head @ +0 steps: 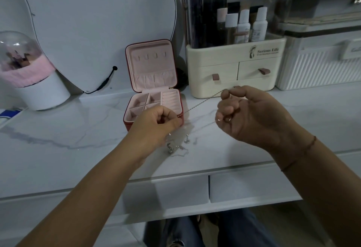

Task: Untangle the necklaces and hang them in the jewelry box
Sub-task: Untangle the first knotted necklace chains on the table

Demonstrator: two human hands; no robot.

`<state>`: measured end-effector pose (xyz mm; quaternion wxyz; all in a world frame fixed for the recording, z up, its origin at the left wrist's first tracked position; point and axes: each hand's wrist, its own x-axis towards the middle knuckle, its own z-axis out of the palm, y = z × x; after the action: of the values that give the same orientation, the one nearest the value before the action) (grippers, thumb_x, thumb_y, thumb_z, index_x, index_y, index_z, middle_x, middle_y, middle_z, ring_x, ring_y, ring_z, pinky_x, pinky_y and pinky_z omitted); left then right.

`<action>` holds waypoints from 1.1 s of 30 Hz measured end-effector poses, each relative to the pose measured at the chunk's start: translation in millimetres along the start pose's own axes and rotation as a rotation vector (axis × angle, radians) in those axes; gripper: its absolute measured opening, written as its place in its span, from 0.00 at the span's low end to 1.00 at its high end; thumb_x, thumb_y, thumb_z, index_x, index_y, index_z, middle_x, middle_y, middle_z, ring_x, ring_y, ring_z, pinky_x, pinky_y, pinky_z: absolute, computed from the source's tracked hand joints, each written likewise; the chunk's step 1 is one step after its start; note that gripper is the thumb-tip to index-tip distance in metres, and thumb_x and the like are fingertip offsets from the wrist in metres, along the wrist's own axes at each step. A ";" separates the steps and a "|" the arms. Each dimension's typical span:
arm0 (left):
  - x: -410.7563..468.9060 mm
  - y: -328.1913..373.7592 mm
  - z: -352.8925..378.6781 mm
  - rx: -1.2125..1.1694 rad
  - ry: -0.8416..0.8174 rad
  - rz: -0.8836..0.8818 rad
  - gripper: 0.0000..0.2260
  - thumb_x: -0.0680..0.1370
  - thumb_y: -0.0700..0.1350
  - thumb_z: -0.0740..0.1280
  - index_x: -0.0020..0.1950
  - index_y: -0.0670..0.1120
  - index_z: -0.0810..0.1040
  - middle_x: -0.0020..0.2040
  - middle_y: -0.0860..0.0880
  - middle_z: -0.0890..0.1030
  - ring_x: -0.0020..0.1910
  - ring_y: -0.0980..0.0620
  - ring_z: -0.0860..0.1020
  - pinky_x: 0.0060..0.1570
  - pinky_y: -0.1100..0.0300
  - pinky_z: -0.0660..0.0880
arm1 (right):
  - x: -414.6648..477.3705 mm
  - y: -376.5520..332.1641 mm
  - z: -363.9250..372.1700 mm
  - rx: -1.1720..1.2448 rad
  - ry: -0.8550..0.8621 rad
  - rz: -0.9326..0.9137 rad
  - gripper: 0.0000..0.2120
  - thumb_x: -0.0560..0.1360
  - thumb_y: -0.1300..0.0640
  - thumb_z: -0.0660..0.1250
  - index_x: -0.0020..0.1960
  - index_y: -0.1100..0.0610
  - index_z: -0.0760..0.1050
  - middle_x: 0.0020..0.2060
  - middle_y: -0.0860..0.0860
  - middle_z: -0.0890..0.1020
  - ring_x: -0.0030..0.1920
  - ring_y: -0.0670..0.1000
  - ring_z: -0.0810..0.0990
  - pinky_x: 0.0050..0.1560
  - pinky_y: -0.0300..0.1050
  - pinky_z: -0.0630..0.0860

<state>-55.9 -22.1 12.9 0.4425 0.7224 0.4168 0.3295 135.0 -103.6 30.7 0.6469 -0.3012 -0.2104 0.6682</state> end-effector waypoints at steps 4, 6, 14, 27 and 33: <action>2.4 -3.5 -1.3 -0.117 0.063 -0.076 0.03 0.78 0.37 0.64 0.44 0.40 0.74 0.31 0.46 0.72 0.21 0.57 0.70 0.23 0.65 0.71 | -1.2 -4.5 -10.6 0.028 -0.096 0.124 0.04 0.70 0.59 0.60 0.43 0.57 0.73 0.27 0.46 0.64 0.23 0.43 0.64 0.21 0.34 0.66; 3.8 -5.7 -2.1 -0.203 0.091 -0.112 0.03 0.79 0.37 0.62 0.48 0.37 0.73 0.35 0.43 0.75 0.24 0.56 0.74 0.27 0.62 0.77 | -2.1 -7.1 -17.4 0.016 -0.157 0.165 0.06 0.69 0.61 0.63 0.46 0.58 0.75 0.28 0.46 0.66 0.23 0.43 0.64 0.19 0.32 0.65; 6.2 -16.6 -5.5 -0.082 0.211 -0.061 0.05 0.80 0.39 0.61 0.46 0.43 0.74 0.42 0.48 0.83 0.39 0.54 0.80 0.39 0.64 0.73 | -4.7 -18.3 -49.7 0.011 -0.382 0.207 0.09 0.71 0.63 0.70 0.50 0.58 0.78 0.29 0.48 0.72 0.26 0.43 0.67 0.26 0.34 0.68; -2.2 -17.3 -7.6 -0.349 0.040 -0.004 0.06 0.80 0.39 0.61 0.51 0.39 0.75 0.37 0.49 0.82 0.39 0.53 0.81 0.47 0.55 0.77 | -5.2 -38.0 -62.8 0.110 -0.509 0.058 0.16 0.80 0.61 0.55 0.67 0.55 0.68 0.38 0.52 0.75 0.35 0.48 0.72 0.39 0.39 0.72; -8.6 -13.1 -9.5 -0.235 -0.071 0.029 0.08 0.75 0.36 0.68 0.51 0.45 0.80 0.38 0.48 0.85 0.40 0.55 0.83 0.46 0.65 0.77 | 0.2 -57.7 -64.8 0.031 -0.582 0.084 0.19 0.82 0.59 0.51 0.71 0.50 0.58 0.39 0.53 0.74 0.32 0.47 0.67 0.32 0.38 0.66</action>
<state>-71.7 -22.9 3.7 0.5339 0.6826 0.3488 0.3569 221.2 -106.2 22.1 0.5355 -0.0951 -0.3641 0.7560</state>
